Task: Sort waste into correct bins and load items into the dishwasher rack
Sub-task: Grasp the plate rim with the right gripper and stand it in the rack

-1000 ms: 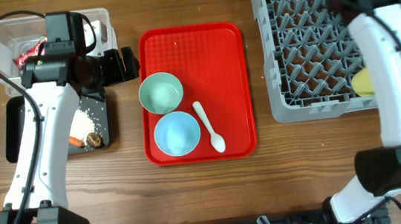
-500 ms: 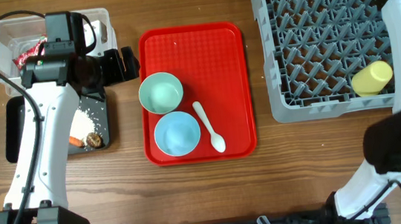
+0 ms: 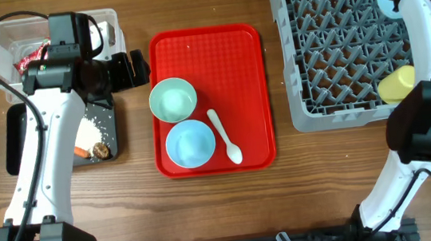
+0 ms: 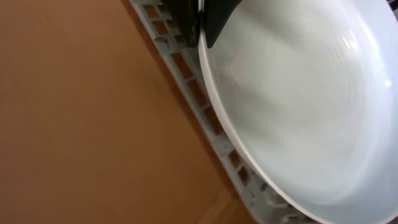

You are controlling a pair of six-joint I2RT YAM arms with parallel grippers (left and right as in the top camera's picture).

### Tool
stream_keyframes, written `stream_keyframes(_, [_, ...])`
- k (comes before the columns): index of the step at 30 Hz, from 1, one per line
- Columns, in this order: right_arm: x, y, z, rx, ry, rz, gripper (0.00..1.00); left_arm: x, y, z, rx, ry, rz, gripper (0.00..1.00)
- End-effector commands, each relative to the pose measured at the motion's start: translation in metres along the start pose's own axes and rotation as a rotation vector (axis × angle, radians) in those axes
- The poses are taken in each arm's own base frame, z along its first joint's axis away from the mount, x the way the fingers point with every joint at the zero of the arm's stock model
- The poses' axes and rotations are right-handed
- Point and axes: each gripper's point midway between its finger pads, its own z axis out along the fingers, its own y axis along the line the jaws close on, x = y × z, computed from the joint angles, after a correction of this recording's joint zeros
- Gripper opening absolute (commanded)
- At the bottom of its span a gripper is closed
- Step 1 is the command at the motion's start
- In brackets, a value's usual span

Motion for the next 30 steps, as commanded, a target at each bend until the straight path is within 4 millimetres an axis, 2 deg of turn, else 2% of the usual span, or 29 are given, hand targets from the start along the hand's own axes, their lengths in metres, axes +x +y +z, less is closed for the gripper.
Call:
stream_keyframes(1, [0.006,0.03,0.009,-0.111,0.007,-0.031,0.04,-0.006,0.001,-0.003,-0.004,-0.017,0.013,1.0])
stream_keyframes(7, [0.009,0.051,0.006,-0.23,0.01,-0.047,0.04,-0.006,0.0,-0.003,-0.004,-0.018,0.013,1.0])
stream_keyframes(8, [0.01,0.053,0.005,-0.244,0.012,-0.051,0.08,-0.006,0.0,-0.003,-0.004,-0.018,0.013,1.0])
stream_keyframes(10, [0.013,0.057,0.004,-0.266,0.021,-0.038,0.56,-0.006,0.0,-0.003,-0.004,-0.018,0.013,1.0])
stream_keyframes(11, [0.014,0.058,0.004,-0.269,0.031,-0.014,0.91,-0.006,0.0,-0.003,-0.004,-0.018,0.013,1.0])
stream_keyframes(12, [0.016,0.057,0.004,-0.269,0.042,0.01,1.0,-0.006,0.0,-0.003,-0.004,-0.019,0.013,1.0])
stream_keyframes(15, [0.019,0.056,0.001,-0.271,0.057,0.013,1.0,-0.007,0.0,-0.003,-0.003,-0.02,0.014,1.0])
stream_keyframes(18, [0.02,0.043,-0.013,-0.274,0.069,0.036,1.0,-0.007,0.0,-0.003,-0.003,-0.02,0.014,1.0])
stream_keyframes(21, [0.008,0.023,-0.048,-0.345,0.039,0.111,1.0,-0.007,0.0,-0.003,-0.003,-0.022,0.014,1.0])
stream_keyframes(24, [-0.011,0.012,-0.099,-0.53,-0.043,0.166,1.0,-0.006,0.0,-0.003,-0.004,-0.017,0.013,1.0])
stream_keyframes(28, [-0.029,0.012,-0.213,-1.0,-0.163,0.256,1.0,-0.006,0.001,-0.003,-0.004,-0.016,0.013,1.0])
stream_keyframes(29, [-0.029,0.016,-0.237,-1.099,-0.182,0.243,1.0,-0.006,0.0,-0.003,-0.004,-0.017,0.013,1.0])
stream_keyframes(30, [-0.029,0.02,-0.252,-1.159,-0.191,0.231,1.0,-0.006,0.0,-0.003,-0.004,-0.018,0.013,1.0])
